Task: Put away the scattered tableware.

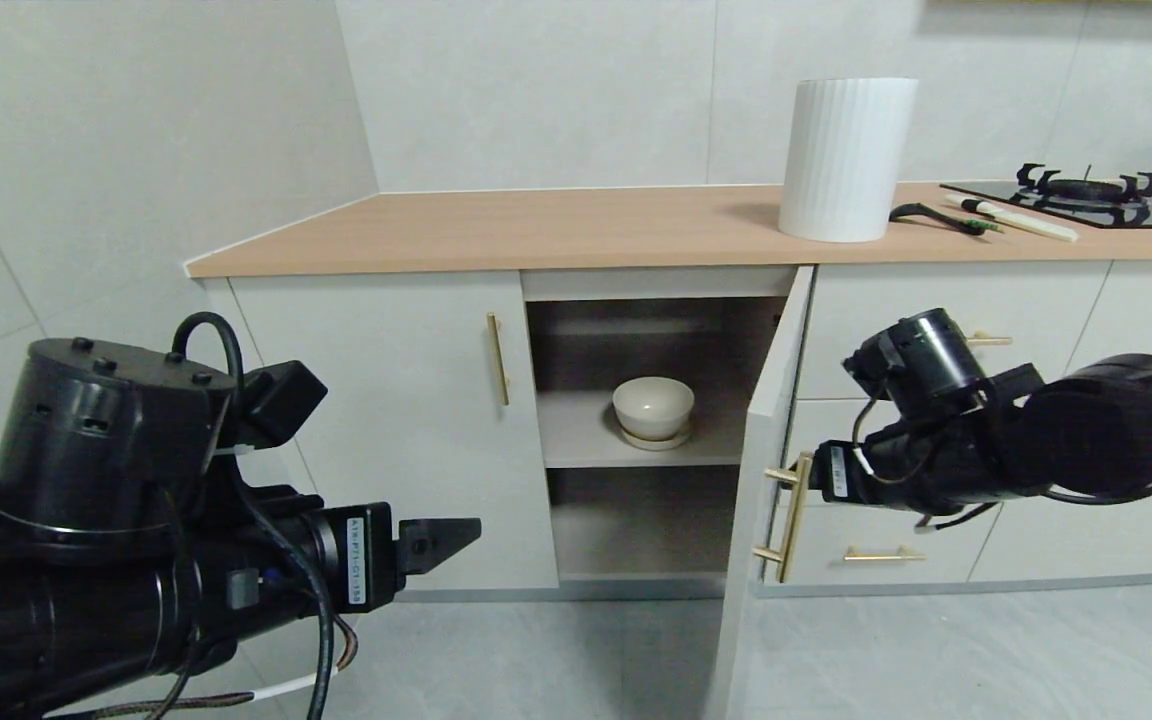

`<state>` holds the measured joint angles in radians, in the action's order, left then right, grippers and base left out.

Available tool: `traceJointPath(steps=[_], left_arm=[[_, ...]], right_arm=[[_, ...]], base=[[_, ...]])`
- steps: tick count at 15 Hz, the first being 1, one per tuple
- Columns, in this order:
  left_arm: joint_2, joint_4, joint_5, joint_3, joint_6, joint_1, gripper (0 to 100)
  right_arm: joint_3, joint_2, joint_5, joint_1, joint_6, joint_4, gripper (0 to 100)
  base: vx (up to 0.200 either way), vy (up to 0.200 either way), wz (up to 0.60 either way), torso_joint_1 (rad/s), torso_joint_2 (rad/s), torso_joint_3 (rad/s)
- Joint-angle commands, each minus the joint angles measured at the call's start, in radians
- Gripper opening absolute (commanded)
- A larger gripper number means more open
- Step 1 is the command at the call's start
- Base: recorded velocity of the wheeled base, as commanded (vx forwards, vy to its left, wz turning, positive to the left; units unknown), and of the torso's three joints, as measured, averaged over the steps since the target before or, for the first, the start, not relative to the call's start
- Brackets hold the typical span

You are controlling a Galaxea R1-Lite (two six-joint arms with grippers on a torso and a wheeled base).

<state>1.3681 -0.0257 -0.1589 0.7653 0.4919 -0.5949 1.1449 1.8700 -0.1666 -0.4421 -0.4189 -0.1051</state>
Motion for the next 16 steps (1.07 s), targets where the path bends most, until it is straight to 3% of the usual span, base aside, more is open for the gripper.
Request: traceJointPath(steps=[1,11,16], left_arm=[[-0.001,0.000,-0.001,0.000,0.000,0.000,100],[0.003,0.000,-0.002,-0.006,-0.004,-0.003,100],[0.003,-0.002,-0.001,-0.008,-0.006,-0.002,100]], right_arm=[[0.096,0.130,0.039,-0.015,-0.003,0.001,100],[0.125,0.247,0.064,-0.041,-0.103,0.242,100],[0.127,0.276,0.062,-0.059,-0.152,0.303,100]], base=[[0.000,0.000,0.00,0.000,0.00,0.000],[0.000,0.000,0.00,0.000,0.00,0.000],[0.200,0.000,0.00,0.000,0.00,0.003]])
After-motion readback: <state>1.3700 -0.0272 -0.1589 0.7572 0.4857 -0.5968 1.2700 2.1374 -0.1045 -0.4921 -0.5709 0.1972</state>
